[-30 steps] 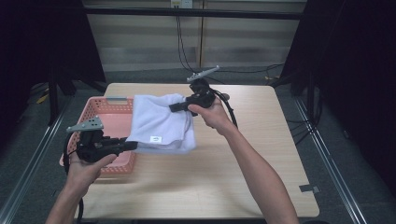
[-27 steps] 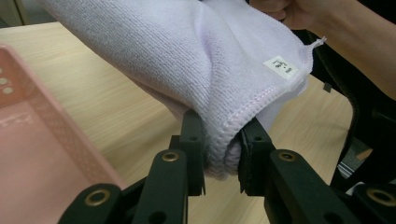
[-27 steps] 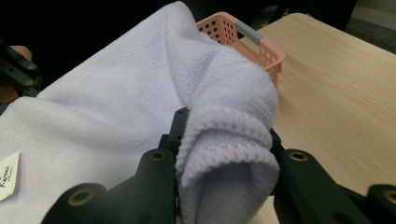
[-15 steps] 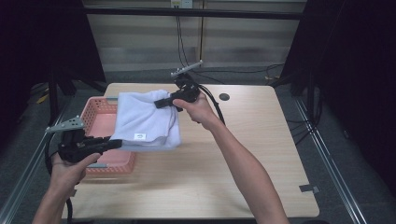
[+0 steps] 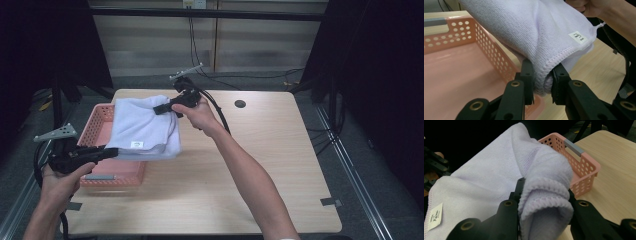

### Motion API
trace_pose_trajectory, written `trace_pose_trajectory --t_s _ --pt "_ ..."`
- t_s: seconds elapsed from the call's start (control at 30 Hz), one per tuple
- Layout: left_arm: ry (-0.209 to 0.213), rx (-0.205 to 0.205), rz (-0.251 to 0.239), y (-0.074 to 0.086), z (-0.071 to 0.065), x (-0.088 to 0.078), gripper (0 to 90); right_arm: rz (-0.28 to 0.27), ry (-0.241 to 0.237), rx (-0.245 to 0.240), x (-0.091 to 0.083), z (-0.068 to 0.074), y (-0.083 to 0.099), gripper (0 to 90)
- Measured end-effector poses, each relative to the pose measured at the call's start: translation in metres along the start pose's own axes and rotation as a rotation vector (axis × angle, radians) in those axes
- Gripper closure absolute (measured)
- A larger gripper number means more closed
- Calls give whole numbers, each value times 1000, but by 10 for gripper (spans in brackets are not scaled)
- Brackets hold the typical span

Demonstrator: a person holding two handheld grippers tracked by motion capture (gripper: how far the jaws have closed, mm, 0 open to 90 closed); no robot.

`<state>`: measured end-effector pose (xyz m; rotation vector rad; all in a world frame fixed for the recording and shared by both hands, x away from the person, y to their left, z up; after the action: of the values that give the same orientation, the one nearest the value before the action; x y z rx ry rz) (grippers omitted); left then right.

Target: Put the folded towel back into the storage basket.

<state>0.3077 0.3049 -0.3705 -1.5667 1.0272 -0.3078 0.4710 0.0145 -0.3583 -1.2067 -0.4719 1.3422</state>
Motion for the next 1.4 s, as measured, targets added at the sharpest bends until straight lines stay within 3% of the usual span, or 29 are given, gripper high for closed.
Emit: trace_pose_trajectory --t_s 0.3,0.6,0.9,1.13,1.4 --pt "-34 -28 -19 2 16 -15 756 12 -4 9 25 3 -9 687" --pt "-70 -63 -65 -1 34 -41 759 16 -14 21 51 11 -20 687" --pt "-124 -92 -69 3 49 -62 762 30 -13 31 83 21 -23 687" --pt "-154 -134 -66 13 65 -69 762 36 3 45 103 22 -18 687" --pt "-197 -171 -39 29 83 -63 763 52 45 66 123 17 -3 686"
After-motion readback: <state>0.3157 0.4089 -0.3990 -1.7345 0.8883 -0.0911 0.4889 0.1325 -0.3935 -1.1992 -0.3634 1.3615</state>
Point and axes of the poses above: each handheld gripper's, and its own axes: x roughly forward along the jaws, y roughly out of its underside, z roughly to its left, the point moved 2 cm from there along x, roughly forward along the jaws, and after that the axes turned 10 degrees about -z, right-handed, at the moved point
